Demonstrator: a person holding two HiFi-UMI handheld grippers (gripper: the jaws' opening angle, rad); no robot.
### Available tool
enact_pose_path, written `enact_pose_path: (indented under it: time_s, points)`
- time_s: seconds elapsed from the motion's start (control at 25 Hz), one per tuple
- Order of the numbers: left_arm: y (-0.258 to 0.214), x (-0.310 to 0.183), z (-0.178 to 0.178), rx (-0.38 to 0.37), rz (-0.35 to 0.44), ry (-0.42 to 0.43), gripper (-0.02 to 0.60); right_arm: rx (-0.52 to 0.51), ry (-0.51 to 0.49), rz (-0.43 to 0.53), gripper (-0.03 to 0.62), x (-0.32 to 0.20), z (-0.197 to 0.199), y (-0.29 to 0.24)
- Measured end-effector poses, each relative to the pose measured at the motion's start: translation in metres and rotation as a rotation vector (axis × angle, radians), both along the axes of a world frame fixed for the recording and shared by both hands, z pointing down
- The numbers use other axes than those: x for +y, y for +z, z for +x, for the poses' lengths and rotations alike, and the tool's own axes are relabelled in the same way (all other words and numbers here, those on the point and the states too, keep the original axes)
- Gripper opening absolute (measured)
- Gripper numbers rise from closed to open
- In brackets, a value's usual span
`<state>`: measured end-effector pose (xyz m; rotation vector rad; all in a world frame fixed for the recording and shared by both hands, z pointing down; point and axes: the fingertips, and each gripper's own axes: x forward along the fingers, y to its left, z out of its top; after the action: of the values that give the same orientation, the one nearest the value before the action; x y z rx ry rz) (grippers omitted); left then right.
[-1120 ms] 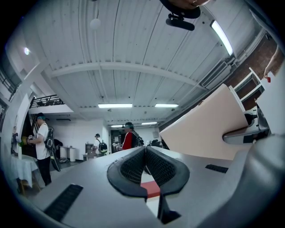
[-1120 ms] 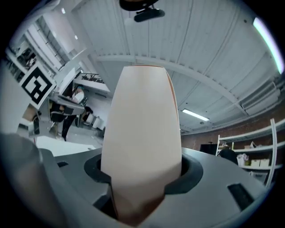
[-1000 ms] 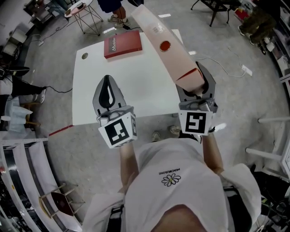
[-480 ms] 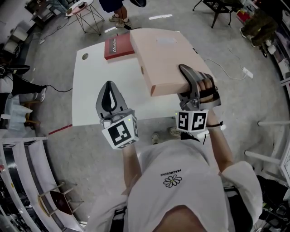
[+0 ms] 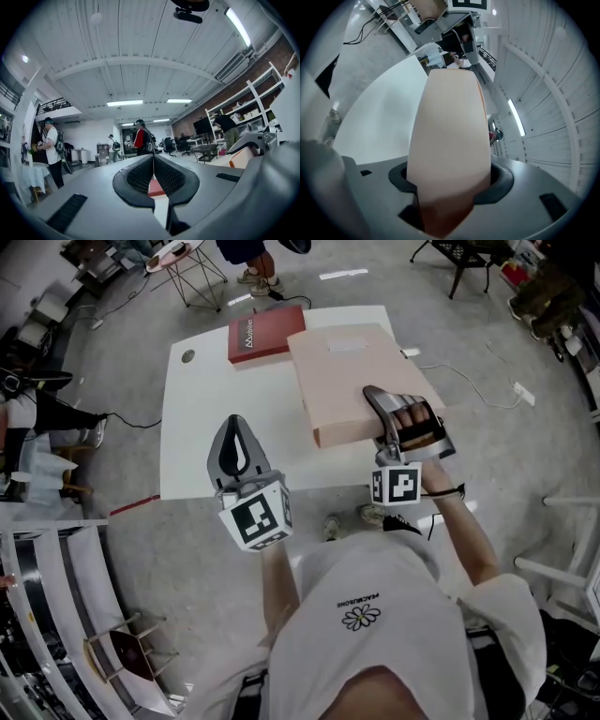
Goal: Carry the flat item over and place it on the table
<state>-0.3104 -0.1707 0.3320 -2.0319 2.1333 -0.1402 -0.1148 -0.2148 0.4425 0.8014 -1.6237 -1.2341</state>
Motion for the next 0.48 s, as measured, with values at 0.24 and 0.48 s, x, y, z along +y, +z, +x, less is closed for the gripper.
enact_pose_path:
  time_s: [0.24,0.48]
  points:
    - [0.002,-0.004,-0.005,-0.010,-0.011,-0.004,0.015,0.018,-0.008,-0.057,0.290,-0.006,-0.014,0.030]
    - [0.005,-0.006,-0.008,0.060,-0.010,0.018,0.015,0.052,0.010,-0.078,0.290,-0.022,-0.025,0.050]
